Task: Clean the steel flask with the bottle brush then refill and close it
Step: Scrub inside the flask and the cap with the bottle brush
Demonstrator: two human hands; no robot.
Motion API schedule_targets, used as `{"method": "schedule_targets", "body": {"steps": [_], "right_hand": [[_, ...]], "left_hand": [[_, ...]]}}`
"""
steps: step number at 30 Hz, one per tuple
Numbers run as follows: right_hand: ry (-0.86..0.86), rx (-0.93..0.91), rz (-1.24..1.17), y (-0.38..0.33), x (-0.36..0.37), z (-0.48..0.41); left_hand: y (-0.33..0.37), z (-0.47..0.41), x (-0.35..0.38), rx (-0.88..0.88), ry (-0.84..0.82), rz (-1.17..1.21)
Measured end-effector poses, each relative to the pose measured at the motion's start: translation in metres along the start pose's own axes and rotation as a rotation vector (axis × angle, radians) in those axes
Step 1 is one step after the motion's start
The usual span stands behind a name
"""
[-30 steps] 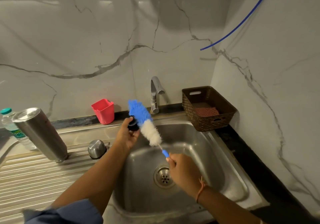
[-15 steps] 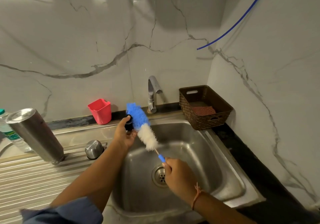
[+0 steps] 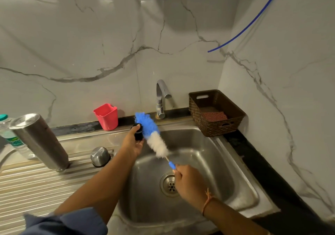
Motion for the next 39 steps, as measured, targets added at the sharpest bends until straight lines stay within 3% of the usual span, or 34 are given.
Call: {"method": "schedule_targets", "body": {"steps": [3, 5, 9, 12, 17, 20, 24, 29, 35, 39], "right_hand": [[0.02, 0.025, -0.039, 0.0, -0.021, -0.023], [0.01, 0.019, -0.05, -0.003, -0.032, -0.034], [0.001, 0.015, -0.029, -0.005, -0.022, -0.022], [-0.029, 0.006, -0.027, -0.005, 0.001, 0.0], [-0.023, 0.056, -0.073, -0.001, -0.014, -0.017], [0.009, 0.03, -0.09, 0.001, -0.031, -0.034], [0.024, 0.028, -0.065, -0.003, -0.023, -0.027], [-0.018, 0.043, -0.026, -0.007, 0.012, 0.002], [0.066, 0.084, 0.026, -0.006, -0.01, -0.015], [0.108, 0.068, 0.064, -0.006, -0.021, -0.019]], "left_hand": [[-0.023, 0.01, 0.004, -0.164, 0.003, -0.163], [-0.031, 0.011, 0.01, -0.194, -0.038, -0.11], [-0.015, 0.004, 0.015, -0.03, -0.071, 0.053], [0.001, 0.003, 0.005, 0.051, 0.009, 0.119], [-0.021, 0.007, 0.002, -0.12, 0.004, -0.185], [-0.034, 0.011, 0.009, -0.182, -0.06, -0.13], [-0.025, 0.009, 0.015, -0.063, -0.093, 0.015], [-0.016, 0.001, 0.003, 0.018, 0.042, 0.202], [-0.039, 0.006, 0.014, -0.162, -0.098, 0.183], [-0.038, 0.01, 0.026, -0.203, -0.084, 0.143]]}}
Point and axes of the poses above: each hand's wrist, its own z-axis away from the middle knuckle, its own x-axis out of the palm, y = z × x, the point moved 3 cm from there along -z, towards the middle knuckle, and after that the axes turned 14 degrees about -y, right-handed, at the moved point
